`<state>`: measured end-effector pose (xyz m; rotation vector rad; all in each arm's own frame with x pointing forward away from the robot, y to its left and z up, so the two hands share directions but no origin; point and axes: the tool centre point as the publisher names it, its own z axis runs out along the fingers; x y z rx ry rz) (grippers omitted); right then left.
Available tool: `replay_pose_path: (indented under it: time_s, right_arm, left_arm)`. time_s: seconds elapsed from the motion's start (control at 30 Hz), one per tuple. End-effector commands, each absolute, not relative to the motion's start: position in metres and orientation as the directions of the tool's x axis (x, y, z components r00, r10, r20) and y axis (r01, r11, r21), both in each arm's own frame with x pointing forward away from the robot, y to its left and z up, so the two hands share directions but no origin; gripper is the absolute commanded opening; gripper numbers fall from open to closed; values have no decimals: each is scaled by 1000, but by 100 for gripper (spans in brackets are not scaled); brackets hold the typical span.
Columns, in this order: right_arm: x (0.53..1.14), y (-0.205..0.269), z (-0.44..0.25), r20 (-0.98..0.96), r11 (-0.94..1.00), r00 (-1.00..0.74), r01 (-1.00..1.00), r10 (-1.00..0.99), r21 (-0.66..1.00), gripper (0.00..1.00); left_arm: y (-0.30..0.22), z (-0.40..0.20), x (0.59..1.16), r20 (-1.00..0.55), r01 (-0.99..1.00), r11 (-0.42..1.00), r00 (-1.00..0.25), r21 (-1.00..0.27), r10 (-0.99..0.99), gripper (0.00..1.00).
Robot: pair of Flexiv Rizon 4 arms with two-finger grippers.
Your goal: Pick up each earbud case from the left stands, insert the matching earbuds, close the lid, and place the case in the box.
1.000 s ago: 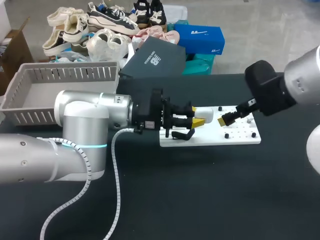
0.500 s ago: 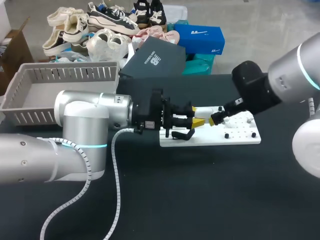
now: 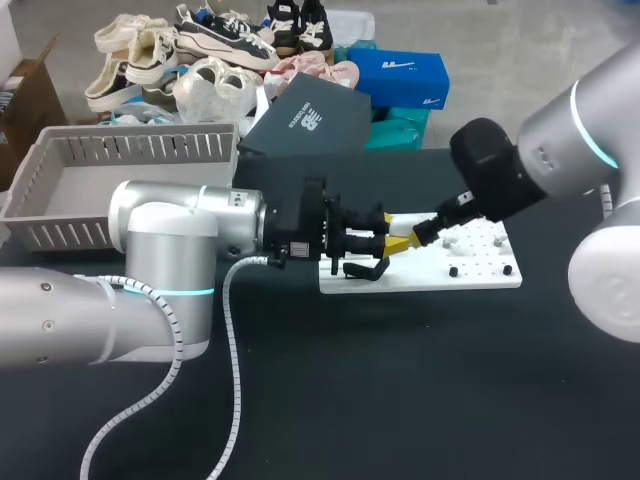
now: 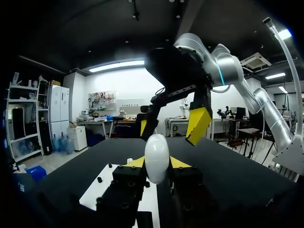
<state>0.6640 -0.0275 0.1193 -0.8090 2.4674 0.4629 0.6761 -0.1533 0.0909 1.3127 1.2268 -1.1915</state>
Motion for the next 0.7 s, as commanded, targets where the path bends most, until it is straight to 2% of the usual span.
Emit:
replay_pose_path:
  time_s: [0.03,0.7]
  right_arm:
    - [666,-24,117,-549,777,-703,-613,-453,143,100]
    - [675,-27,113,-531,793,-711,-599,-462,113,100]
  left_arm:
    - [-153,90,675,-997,999,-46,25,21,75,0]
    - [-153,90,675,-997,999,-46,25,21,75,0]
